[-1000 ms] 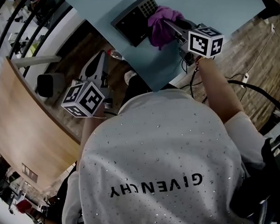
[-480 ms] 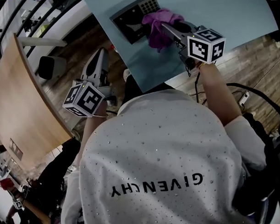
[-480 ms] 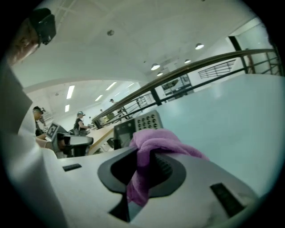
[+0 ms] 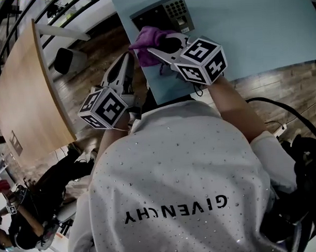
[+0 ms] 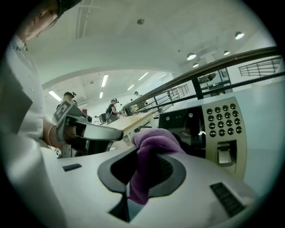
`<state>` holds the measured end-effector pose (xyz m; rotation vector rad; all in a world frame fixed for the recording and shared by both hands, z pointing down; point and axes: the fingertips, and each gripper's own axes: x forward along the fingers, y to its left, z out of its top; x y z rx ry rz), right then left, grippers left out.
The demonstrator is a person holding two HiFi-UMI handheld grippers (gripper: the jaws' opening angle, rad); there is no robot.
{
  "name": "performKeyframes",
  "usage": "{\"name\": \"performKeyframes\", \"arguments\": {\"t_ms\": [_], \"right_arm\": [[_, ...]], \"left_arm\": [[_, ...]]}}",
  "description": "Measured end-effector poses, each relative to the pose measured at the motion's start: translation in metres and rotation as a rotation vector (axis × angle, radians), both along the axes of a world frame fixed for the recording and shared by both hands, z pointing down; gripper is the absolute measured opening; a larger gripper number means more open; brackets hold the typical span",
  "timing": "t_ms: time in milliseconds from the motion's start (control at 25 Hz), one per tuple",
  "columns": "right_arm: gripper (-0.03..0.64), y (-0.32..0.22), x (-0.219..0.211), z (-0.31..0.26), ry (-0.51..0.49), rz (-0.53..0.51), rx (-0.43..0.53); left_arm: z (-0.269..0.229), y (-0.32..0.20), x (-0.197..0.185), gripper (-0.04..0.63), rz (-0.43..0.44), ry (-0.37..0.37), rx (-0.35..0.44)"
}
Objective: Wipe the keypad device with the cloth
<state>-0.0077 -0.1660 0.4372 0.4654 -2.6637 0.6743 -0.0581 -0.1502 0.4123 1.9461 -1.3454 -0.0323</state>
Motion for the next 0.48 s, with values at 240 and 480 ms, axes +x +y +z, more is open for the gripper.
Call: {"name": "performKeyframes", "arguments": {"t_ms": [240,480], "right_arm": [[0.063,-0.022,0.036,0.003,-0.016,0.091,-0.018],[0.063,-0.027,0.088,-0.002,-0.010,0.211,-0.007]], "left_arm": [[0.005,0.014,-0.001,0.000,-0.045,-0.022,-0.037],[0.000,0.032,0.016,0.000,-0.016,-0.035,-0.043]]}}
